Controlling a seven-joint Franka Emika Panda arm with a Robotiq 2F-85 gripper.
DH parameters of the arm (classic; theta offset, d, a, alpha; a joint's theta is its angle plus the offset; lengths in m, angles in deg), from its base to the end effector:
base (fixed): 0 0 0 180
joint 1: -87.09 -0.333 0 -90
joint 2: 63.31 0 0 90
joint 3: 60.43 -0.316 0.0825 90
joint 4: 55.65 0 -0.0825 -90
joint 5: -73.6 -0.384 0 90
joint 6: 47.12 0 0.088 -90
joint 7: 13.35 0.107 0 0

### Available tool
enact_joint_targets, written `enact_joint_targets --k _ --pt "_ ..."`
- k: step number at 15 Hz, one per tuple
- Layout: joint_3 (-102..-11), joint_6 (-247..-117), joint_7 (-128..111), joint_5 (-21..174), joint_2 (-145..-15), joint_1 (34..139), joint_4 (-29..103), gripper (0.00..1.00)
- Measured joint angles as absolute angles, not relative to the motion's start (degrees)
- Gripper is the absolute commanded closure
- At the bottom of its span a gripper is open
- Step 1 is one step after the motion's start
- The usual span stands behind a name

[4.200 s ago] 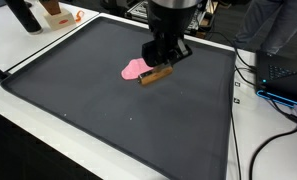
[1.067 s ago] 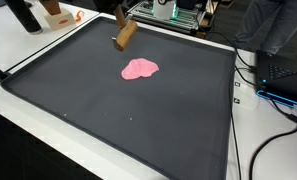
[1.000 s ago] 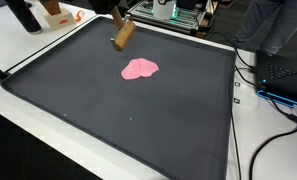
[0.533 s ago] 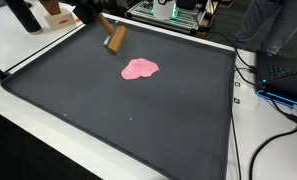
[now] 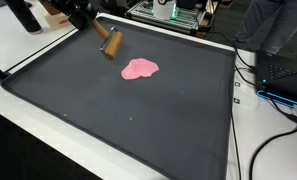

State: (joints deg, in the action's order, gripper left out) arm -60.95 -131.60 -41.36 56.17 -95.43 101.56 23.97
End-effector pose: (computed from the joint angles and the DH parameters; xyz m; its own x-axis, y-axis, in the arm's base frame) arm 0.6450 -0.1258 0.3608 0.9285 0.2574 -0.2678 0.1104 -0.8796 -0.4628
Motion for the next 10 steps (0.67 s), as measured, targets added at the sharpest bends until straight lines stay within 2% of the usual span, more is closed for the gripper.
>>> enact_joint_targets --k 10 --pt "-60.95 -136.81 -45.2 55.58 -96.57 102.96 24.29 0.77"
